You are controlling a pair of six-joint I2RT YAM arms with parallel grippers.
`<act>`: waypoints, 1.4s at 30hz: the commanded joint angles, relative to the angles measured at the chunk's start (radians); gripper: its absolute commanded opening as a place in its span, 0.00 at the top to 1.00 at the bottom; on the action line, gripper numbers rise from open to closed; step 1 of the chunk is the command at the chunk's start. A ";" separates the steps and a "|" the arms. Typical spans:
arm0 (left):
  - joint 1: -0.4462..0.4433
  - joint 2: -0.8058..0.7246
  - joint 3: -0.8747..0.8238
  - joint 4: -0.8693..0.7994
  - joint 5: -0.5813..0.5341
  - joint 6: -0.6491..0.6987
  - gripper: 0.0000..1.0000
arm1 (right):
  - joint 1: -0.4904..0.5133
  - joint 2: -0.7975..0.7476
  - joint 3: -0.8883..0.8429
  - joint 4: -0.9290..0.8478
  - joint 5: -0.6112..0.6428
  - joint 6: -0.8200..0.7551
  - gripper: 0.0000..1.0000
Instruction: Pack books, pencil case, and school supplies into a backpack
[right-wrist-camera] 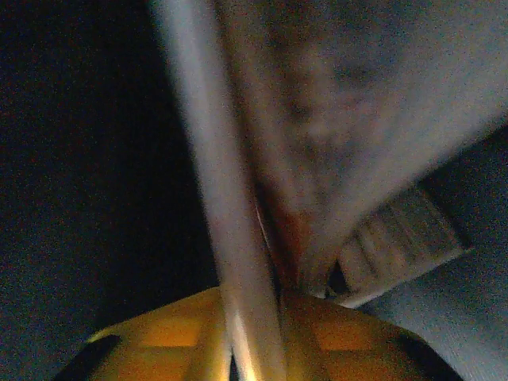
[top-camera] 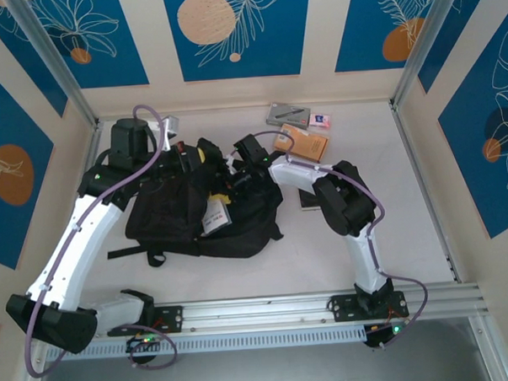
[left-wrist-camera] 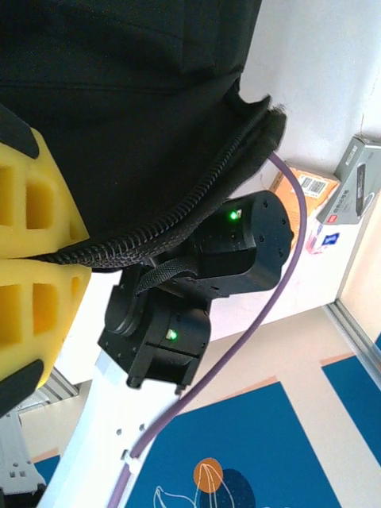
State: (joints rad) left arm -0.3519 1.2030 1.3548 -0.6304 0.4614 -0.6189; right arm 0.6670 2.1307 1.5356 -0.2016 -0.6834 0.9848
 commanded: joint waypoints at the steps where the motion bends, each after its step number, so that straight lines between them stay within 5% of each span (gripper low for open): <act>1: -0.007 -0.004 0.027 0.094 0.043 -0.009 1.00 | 0.028 -0.009 0.006 0.159 0.064 0.082 0.58; 9: -0.007 0.003 -0.011 0.090 -0.069 0.013 1.00 | 0.007 -0.215 -0.116 -0.051 0.153 -0.119 0.45; 15: -0.007 0.013 -0.113 0.131 -0.147 -0.019 1.00 | 0.005 -0.403 -0.216 -0.292 0.451 -0.299 0.45; 19: -0.009 0.028 -0.183 0.163 -0.132 -0.021 1.00 | -0.012 -0.547 -0.348 -0.290 0.630 -0.361 0.46; 27: -0.009 0.045 -0.268 0.223 -0.119 0.005 1.00 | -0.210 -0.677 -0.407 -0.404 0.757 -0.397 0.37; 30: -0.009 0.052 -0.284 0.241 -0.097 -0.008 1.00 | -0.299 -0.664 -0.404 -0.408 0.858 -0.406 0.30; 35: -0.007 0.047 -0.298 0.260 -0.066 -0.030 1.00 | -0.435 -0.548 -0.346 -0.407 1.047 -0.367 0.34; 42: -0.001 0.027 -0.290 0.200 -0.185 -0.028 1.00 | -0.626 -0.290 -0.207 -0.414 0.899 -0.345 0.33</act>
State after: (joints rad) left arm -0.3519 1.2465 1.0645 -0.4038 0.3538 -0.6464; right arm 0.0814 1.7641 1.2598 -0.5770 0.2512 0.6201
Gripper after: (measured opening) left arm 0.049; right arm 0.666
